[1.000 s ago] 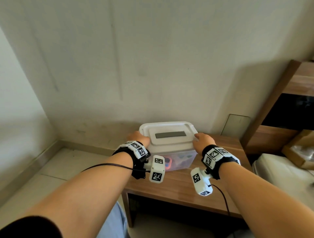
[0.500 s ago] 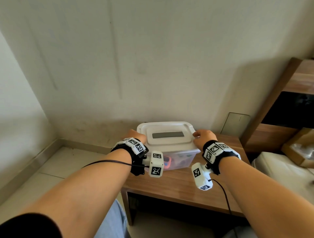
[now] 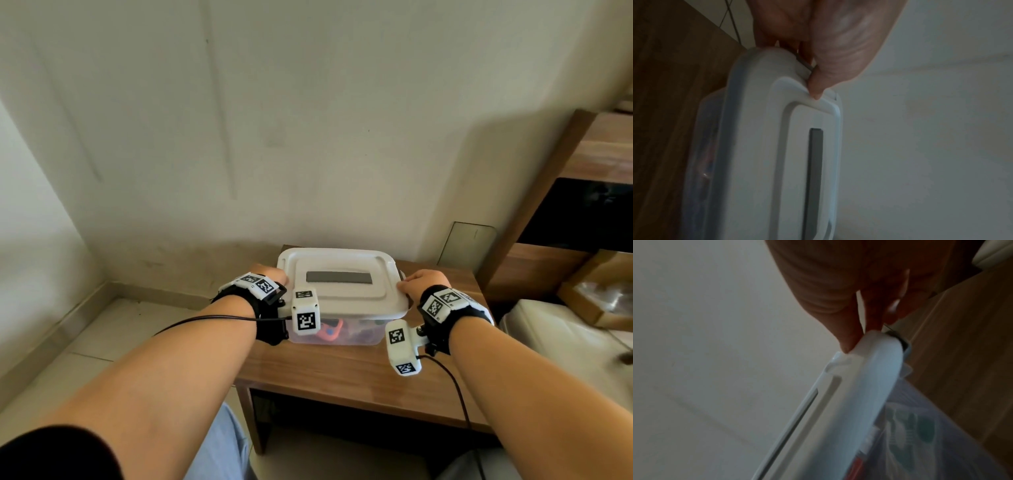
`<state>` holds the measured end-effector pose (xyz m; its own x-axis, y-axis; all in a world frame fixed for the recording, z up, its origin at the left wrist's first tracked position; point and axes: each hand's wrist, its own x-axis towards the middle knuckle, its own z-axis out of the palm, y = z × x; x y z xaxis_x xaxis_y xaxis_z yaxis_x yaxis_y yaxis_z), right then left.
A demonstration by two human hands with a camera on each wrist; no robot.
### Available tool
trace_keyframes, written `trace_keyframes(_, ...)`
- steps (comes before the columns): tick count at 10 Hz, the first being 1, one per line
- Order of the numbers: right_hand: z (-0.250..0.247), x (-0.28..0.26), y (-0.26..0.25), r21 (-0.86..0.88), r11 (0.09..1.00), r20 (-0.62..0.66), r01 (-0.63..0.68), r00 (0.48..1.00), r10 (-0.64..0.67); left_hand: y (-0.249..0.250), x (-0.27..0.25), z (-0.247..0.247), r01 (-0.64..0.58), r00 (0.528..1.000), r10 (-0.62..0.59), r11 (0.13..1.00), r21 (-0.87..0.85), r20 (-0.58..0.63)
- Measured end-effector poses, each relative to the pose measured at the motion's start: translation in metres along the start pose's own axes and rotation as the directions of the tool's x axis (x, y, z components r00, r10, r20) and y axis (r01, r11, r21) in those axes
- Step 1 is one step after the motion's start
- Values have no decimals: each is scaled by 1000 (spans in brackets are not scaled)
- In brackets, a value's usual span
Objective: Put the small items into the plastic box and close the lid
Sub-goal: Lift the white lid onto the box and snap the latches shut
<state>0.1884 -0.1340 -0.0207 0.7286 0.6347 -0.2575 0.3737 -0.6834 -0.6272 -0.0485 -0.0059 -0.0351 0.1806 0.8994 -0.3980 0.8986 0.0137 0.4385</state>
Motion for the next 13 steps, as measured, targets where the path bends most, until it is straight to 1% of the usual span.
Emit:
trace_keyframes(1, 0, 1, -1, -18, 998, 38, -64, 997, 65, 1, 4, 1, 72, 997, -73, 982, -174, 3)
trace_keyframes(2, -1, -1, -1, 89, 981, 115, -171, 980, 161, 3, 7, 1, 75, 997, -69, 970, -231, 35)
trace_keyframes(3, -5, 2, 3, 120, 973, 87, -199, 978, 190, 7, 10, 0, 56, 998, -56, 970, -236, 6)
trace_keyframes(4, -5, 4, 6, 177, 958, 85, -225, 973, 213, 13, 14, 4, 49, 999, -49, 954, -296, 6)
trace_keyframes(5, -3, 6, 7, 197, 952, 39, -235, 972, 232, 20, 19, 9, 54, 997, -69, 950, -308, -39)
trace_keyframes(6, -4, 5, 2, 150, 968, -28, -203, 977, 209, 28, 25, 11, 38, 993, -64, 968, -249, -101)
trace_keyframes(7, -5, 9, 0, 101, 982, -78, -162, 982, 171, 37, 25, 15, 1, 981, -34, 985, -174, -189)
trace_keyframes(8, -6, 6, -3, 39, 991, -112, -125, 985, 128, 46, 25, 19, -33, 977, -1, 988, -153, -215)
trace_keyframes(9, -5, 10, -7, -28, 996, -137, -83, 987, 78, 51, 30, 18, -49, 977, 16, 987, -150, -211)
trace_keyframes(11, -9, 22, -12, -132, 991, -149, -28, 989, 8, 59, 45, 22, -71, 979, 23, 970, -231, -202)
trace_keyframes(12, -9, 32, -13, -185, 983, -165, -11, 986, -20, 66, 54, 22, -105, 980, 58, 962, -252, -188)
trace_keyframes(13, -9, 44, -14, -260, 966, -171, -5, 984, -41, 73, 62, 22, -112, 978, 63, 963, -244, -199)
